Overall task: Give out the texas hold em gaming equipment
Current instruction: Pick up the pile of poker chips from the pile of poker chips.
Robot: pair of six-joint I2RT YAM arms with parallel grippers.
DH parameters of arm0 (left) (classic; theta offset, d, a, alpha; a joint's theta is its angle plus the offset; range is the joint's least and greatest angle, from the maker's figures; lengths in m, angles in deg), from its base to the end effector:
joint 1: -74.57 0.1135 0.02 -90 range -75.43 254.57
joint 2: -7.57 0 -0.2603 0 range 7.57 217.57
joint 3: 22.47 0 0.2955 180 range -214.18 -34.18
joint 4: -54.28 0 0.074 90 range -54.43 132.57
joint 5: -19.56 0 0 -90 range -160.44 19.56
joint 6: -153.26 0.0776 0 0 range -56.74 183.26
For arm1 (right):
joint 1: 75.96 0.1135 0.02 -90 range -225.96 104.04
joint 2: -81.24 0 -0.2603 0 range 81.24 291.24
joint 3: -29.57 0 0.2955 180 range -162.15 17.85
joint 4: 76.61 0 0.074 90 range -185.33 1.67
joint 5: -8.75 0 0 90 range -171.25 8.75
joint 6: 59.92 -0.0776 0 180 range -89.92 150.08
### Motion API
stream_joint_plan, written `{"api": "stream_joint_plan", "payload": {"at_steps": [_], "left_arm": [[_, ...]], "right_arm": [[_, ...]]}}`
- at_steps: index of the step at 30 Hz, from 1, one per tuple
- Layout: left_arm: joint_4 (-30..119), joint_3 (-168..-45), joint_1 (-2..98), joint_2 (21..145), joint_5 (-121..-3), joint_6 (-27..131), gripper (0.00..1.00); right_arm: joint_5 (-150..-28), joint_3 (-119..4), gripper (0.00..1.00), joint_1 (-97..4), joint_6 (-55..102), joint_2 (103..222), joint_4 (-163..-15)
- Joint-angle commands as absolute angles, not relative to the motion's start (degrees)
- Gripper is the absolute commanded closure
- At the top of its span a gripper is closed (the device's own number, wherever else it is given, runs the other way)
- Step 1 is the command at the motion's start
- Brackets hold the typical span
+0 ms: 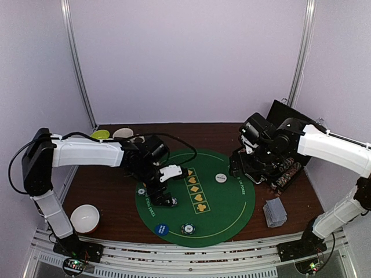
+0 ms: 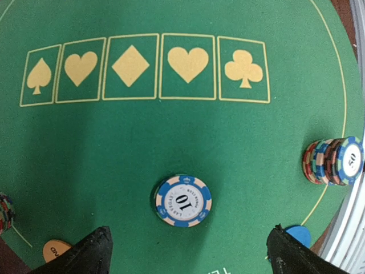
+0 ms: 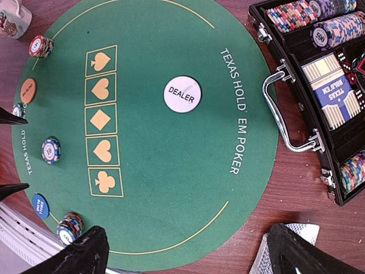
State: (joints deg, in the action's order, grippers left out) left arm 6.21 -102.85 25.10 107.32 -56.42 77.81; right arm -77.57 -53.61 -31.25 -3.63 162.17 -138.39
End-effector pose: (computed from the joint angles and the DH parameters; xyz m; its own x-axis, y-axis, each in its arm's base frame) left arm 0.2457 -0.3163 0.1342 -0.3804 0.8200 -0.4276 0.9230 0.3656 -0.1202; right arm 0.2530 0.2434 0.2516 -0.8863 -0.0981 -0.4525 -0.2248 0.9455 0.2354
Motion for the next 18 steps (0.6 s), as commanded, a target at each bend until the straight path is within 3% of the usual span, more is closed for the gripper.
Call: {"api": "stream_joint_plan", "payload": {"at_steps": [1,9,18], "left_arm": [[5.5,-105.8,23.8,111.3,-59.2,78.1,0.02],[7.6,-106.2,23.2,116.6,-62.1,76.5,0.04],[9.0,-106.1,22.4,119.5,-65.2,75.0,0.32]], "right_arm": [[-76.4,-52.0,0.00,-31.3,-4.3,162.2,-139.5],[-77.0,-51.2,0.00,-31.3,-3.4,162.7,-138.6],[-77.3,-50.8,0.00,-31.3,-3.1,163.5,-138.8]]}}
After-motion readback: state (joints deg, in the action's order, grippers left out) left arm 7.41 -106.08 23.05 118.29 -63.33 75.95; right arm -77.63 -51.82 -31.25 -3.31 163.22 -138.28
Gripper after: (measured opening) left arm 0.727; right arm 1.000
